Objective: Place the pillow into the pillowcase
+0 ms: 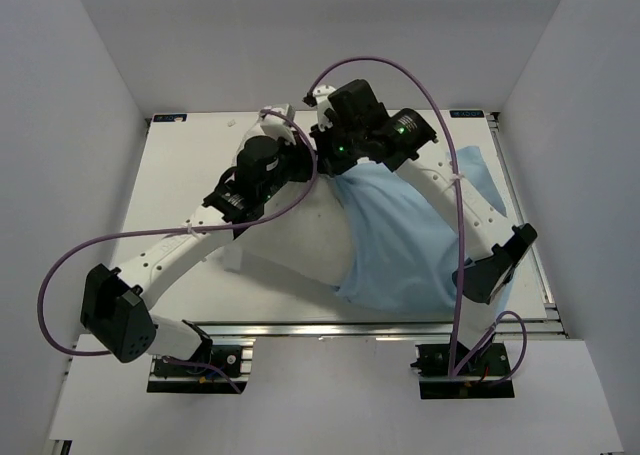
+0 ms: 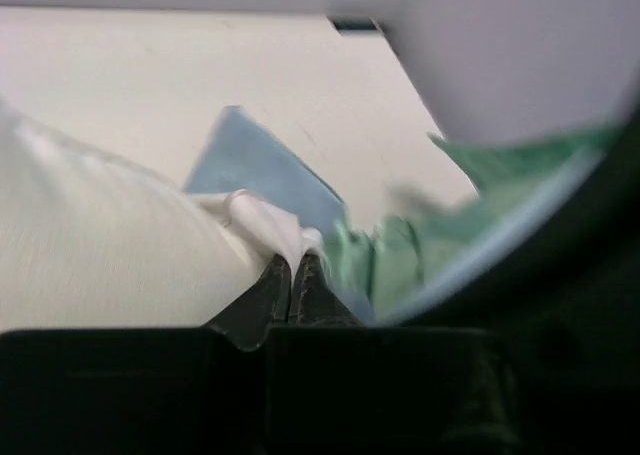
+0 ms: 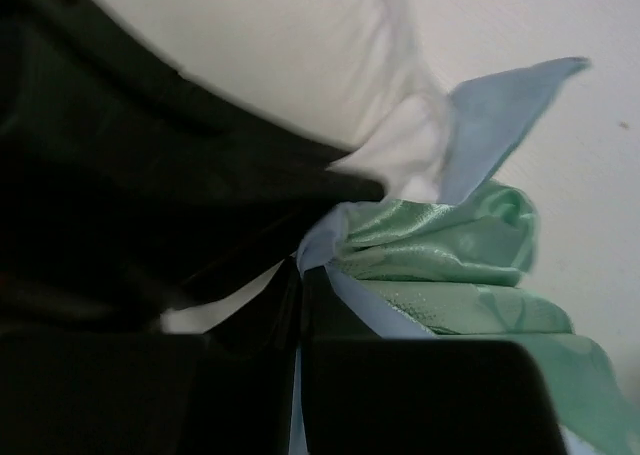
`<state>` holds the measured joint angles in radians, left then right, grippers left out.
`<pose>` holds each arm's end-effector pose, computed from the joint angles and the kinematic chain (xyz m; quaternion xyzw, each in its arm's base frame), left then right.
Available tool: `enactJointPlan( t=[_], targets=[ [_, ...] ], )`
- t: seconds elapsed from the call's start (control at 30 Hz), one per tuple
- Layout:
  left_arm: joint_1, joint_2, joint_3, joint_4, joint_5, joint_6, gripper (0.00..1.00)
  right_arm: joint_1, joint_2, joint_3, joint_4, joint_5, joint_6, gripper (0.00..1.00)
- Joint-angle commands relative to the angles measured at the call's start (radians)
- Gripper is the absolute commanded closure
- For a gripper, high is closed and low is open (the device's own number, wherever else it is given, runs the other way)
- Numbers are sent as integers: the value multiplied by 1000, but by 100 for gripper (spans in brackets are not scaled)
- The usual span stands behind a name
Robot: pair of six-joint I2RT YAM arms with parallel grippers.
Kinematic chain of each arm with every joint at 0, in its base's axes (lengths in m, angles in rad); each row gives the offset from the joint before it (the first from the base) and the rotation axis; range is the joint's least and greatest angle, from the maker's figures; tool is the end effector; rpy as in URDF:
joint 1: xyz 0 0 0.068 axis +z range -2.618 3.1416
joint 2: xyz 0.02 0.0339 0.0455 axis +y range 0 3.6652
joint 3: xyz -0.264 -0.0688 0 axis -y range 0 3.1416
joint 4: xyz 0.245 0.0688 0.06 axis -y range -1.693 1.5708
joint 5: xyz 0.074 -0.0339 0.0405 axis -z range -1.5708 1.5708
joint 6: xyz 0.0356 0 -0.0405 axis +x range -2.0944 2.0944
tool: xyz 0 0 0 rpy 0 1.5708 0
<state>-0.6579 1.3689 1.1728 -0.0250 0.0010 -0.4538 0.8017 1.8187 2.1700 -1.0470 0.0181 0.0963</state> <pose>0.2579 -0.1994 0.3592 0.0799 0.7767 -0.3300 0.5305 0.2636 0.2714 0.4398 -0.3093 0.8513 0.1765 0.3853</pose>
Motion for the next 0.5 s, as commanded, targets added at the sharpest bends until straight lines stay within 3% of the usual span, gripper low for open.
enactJointPlan(
  t=[0.0,0.13,0.23,0.47],
  targets=[
    [-12,44,33,266,-245,-126,100,30,-4,87,238,-429,129,100],
    [-14,101,25,307,-237,-190,100,16,-35,7,450,-488,238,100],
    [-19,87,-62,345,-225,-294,100,-31,0,33,501,-370,289,100],
    [-46,-20,-203,278,-332,-347,100,-142,175,62,476,-230,342,100]
  ],
)
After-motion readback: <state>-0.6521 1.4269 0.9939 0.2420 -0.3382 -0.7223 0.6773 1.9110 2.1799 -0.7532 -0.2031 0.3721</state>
